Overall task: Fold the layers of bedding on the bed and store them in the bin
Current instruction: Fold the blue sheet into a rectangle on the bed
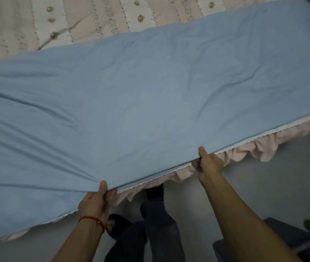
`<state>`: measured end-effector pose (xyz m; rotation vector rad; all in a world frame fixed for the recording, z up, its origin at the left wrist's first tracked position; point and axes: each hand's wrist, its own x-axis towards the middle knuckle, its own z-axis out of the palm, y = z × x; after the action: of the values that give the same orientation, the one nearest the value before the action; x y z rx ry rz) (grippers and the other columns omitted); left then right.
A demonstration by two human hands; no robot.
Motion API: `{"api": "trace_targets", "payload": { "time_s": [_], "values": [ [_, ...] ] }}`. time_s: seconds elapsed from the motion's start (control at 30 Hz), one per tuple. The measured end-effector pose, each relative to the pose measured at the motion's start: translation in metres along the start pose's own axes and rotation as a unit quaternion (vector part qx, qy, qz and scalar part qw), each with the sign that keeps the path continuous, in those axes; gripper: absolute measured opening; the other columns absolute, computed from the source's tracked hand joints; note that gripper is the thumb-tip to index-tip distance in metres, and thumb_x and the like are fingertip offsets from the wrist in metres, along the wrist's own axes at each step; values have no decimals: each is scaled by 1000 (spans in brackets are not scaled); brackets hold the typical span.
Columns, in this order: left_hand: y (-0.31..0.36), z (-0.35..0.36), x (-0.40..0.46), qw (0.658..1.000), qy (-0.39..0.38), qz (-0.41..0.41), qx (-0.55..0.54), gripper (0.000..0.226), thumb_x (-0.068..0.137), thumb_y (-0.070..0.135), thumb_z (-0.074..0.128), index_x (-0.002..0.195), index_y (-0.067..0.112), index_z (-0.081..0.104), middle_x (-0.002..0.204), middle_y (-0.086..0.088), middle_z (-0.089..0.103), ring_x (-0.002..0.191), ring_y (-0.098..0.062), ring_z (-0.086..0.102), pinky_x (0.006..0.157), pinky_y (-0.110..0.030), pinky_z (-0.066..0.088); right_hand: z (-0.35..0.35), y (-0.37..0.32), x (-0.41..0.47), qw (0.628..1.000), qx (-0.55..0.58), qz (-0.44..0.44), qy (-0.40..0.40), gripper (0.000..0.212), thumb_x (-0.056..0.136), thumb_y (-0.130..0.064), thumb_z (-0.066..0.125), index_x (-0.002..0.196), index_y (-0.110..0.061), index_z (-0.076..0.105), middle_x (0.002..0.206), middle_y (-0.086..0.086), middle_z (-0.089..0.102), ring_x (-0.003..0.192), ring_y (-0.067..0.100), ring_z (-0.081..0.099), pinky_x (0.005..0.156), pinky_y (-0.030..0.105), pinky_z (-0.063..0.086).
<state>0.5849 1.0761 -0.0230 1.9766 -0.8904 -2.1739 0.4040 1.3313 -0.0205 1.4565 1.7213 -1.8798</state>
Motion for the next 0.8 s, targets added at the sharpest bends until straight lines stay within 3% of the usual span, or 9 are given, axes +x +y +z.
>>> {"api": "trace_targets", "payload": {
  "time_s": [0.1,0.2,0.33,0.47,0.53,0.6,0.7,0.73,0.8],
  "values": [
    [-6,-4,0,999,-8,26,21,10,95,14,67,96,3,66,102,-7,73,82,-17,72,73,-31,62,-5,0,2,1000,-8,-15,-2,23,94,-8,71,76,-11,57,73,4,65,47,7,63,51,28,59],
    [-8,-10,-6,998,3,43,48,14,90,14,74,86,4,64,77,1,76,70,-14,74,57,-31,61,-9,5,2,1000,-22,-15,-5,20,94,-10,73,78,-10,59,83,8,71,64,16,70,73,43,64],
    [-3,-22,21,993,13,22,118,51,57,35,98,85,3,70,98,-11,76,101,-33,71,95,-52,56,-4,13,9,997,-66,-24,29,20,92,-8,74,78,-7,59,95,16,71,70,23,69,66,42,64],
    [-13,-39,55,989,8,-9,147,95,21,59,100,94,3,75,100,-13,77,99,-34,72,98,-51,54,8,22,5,993,-103,-37,49,20,88,-13,79,79,-8,62,96,13,71,69,19,67,59,35,63],
    [-10,-39,41,989,16,-7,144,72,29,56,101,71,6,72,93,-19,76,96,-39,73,95,-54,55,8,33,0,995,-96,-16,32,20,89,-16,79,83,-5,65,96,11,72,72,18,68,67,39,64],
    [-7,-28,15,991,38,-17,128,50,57,38,99,55,11,56,87,-21,72,93,-41,72,90,-51,58,2,41,-7,988,-144,-37,50,23,88,-20,80,93,-2,66,100,14,73,74,21,68,71,37,62],
    [-3,-16,7,991,46,-25,123,27,81,9,82,74,4,57,92,-26,70,78,-33,73,70,-36,62,6,58,-33,958,-232,-157,69,53,87,-17,78,129,-3,48,119,19,63,101,34,66,91,49,57],
    [0,-12,6,990,39,-35,128,22,84,5,79,80,1,58,95,-28,70,71,-31,73,64,-34,63,10,65,-45,931,-266,-238,71,61,86,-15,75,136,-5,42,127,19,56,111,35,59,98,55,52],
    [13,-10,4,990,31,-52,131,18,86,4,76,85,-2,59,97,-27,70,66,-27,71,58,-33,62,33,80,-80,831,-387,-398,38,60,82,-14,71,137,-11,47,131,17,50,120,36,49,101,57,44]
  ]
}}
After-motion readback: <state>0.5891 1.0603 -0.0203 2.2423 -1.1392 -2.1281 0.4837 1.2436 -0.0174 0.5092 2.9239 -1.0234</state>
